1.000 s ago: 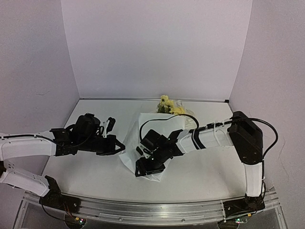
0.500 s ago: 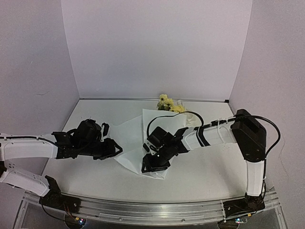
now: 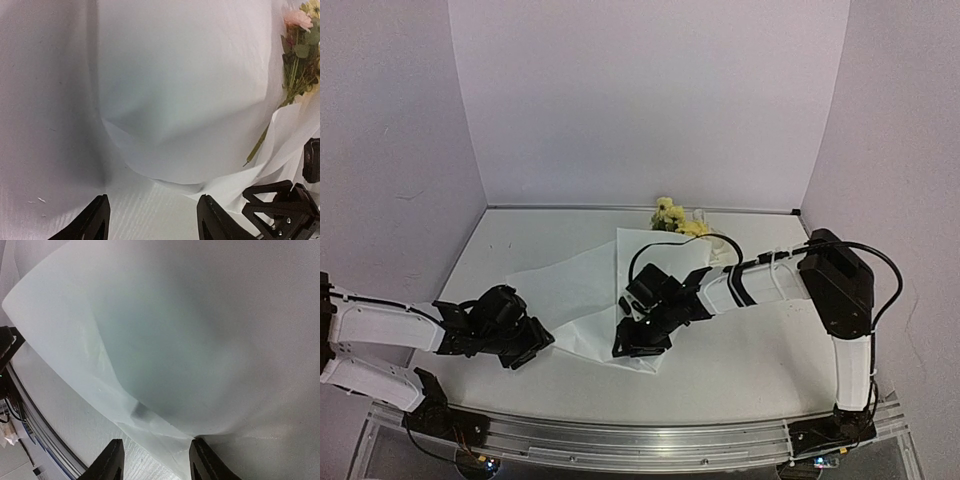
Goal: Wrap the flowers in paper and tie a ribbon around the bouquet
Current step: Place the left corner of the flattened wrapping paper at the center of the board, then pick up the left corner of the flattened wrapping paper at the center of the board, then fold the left corner of the flattened wrapping paper at the center of the board.
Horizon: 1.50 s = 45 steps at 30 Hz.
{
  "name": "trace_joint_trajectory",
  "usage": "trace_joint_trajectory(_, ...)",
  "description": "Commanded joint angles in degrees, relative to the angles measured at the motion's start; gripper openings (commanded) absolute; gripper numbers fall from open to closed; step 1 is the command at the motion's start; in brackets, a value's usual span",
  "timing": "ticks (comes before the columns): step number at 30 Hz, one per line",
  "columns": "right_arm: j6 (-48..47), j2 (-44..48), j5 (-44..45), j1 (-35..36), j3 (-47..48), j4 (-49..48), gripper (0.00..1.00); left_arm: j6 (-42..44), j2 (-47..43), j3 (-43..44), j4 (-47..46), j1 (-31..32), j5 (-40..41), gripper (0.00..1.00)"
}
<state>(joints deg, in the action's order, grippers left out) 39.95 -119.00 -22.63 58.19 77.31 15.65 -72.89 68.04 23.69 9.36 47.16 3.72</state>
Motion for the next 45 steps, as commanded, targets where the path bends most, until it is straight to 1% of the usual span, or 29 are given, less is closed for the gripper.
trace_joint_trajectory(1,1.09,-2.95,0.96,0.03,0.94,0.96,0.44,-4.33,-1.58,-3.38,-8.79,-2.06,-0.55,0.61)
trace_joint_trajectory(2,1.26,-3.16,0.82,0.01,1.06,0.95,0.44,-4.06,-1.49,-3.91,-11.81,-2.26,-0.9,0.62)
trace_joint_trajectory(4,1.44,-3.39,0.73,0.01,1.25,0.92,0.44,-4.18,-1.18,-4.51,-13.94,-2.64,-0.95,0.62)
trace_joint_trajectory(7,1.51,-3.66,0.52,0.05,1.36,0.96,0.43,-3.68,-1.41,-6.85,-21.18,-2.75,-1.63,0.62)
trace_joint_trajectory(8,1.52,-3.76,0.52,0.05,1.41,0.99,0.43,-3.36,-1.35,-7.0,-22.33,-2.75,-1.85,0.62)
trace_joint_trajectory(12,1.74,-4.27,0.39,0.0,1.78,1.13,0.43,-2.15,0.6,-5.17,-19.56,-2.76,-1.19,0.68)
trace_joint_trajectory(14,1.89,-4.51,0.39,-0.01,2.02,1.24,0.43,-2.14,2.11,-4.62,-19.23,-2.71,-0.59,0.66)
trace_joint_trajectory(16,2.05,-4.73,0.64,0.0,2.37,1.56,0.43,-1.85,4.35,-3.82,-18.92,-2.77,-0.04,0.62)
trace_joint_trajectory(21,2.9,-5.7,1.21,0.0,4.18,3.87,0.42,-0.57,8.76,-2.92,-20.83,-2.75,0.31,0.46)
trace_joint_trajectory(23,3.29,-5.86,1.9,0.02,4.58,4.86,0.41,0.14,9.55,-2.81,-21.2,-2.76,1.21,0.36)
trace_joint_trajectory(25,3.52,-5.85,2.56,-0.01,4.72,5.95,0.4,1.35,9.79,-2.35,-20.78,-2.77,2.13,0.21)
trace_joint_trajectory(29,3.93,-5.44,2.98,-0.05,5.39,7.93,0.38,4.73,9.57,-1.17,-18.99,-2.69,3.48,0.03)
trace_joint_trajectory(30,4.04,-5.15,3.23,-0.03,5.51,8.46,0.38,5.49,9.18,-1.11,-18.73,-2.65,3.6,0.01)
trace_joint_trajectory(34,4.44,-4.05,4.34,-0.08,6.96,10.64,0.38,8.2,6.4,-2.0,-19.96,-1.7,3.99,0.0)
trace_joint_trajectory(37,5.09,-4.37,4.9,-0.1,9.47,13.29,0.36,9.49,3.61,-2.77,-20.17,-0.18,4.84,0.0)
trace_joint_trajectory(40,5.4,-5.85,6.07,-0.07,11.94,16.18,0.33,10.6,0.97,-2.94,-19.91,0.43,4.97,0.0)
trace_joint_trajectory(45,6.25,-8.89,7.33,0.1,14.46,17.27,0.33,12.86,-2.07,-1.13,-17.4,1.22,4.69,0.0)
